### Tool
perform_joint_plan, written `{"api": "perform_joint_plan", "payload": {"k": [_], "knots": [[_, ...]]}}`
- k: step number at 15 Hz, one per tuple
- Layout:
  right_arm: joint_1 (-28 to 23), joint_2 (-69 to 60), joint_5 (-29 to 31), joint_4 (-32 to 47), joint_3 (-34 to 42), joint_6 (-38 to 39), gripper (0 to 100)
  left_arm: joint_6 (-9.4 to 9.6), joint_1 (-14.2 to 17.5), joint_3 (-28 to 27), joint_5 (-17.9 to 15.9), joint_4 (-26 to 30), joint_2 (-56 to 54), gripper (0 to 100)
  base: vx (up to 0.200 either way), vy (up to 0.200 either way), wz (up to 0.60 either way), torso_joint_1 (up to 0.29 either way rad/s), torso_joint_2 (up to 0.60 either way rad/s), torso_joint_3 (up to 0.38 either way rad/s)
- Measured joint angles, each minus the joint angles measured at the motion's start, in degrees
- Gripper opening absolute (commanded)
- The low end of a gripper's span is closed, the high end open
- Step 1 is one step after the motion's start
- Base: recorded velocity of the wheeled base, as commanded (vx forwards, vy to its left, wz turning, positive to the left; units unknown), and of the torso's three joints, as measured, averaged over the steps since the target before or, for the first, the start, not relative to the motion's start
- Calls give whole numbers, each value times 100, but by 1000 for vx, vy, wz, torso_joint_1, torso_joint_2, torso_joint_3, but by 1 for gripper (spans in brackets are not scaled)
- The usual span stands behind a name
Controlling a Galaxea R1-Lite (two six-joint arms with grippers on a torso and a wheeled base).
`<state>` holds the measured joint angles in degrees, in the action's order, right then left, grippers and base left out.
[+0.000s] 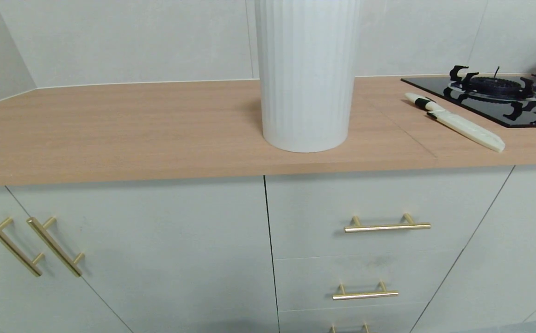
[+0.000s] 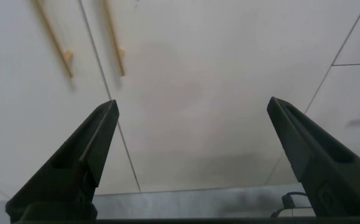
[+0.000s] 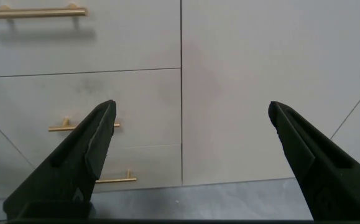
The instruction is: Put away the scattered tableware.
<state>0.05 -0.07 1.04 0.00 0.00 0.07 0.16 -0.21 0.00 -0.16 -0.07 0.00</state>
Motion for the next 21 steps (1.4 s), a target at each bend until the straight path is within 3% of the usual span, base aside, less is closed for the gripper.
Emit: {"api": "perform_joint_plan", "payload": {"k": [7, 21], "knots": [[-2, 0, 2, 0, 0, -5, 100, 2, -1, 0, -2, 0, 0, 100, 171, 0, 0, 3, 1, 3], [2, 0, 0, 0, 0, -7, 100, 2, 0, 0, 0, 0, 0, 100, 0, 0, 0, 21, -55, -41]]}}
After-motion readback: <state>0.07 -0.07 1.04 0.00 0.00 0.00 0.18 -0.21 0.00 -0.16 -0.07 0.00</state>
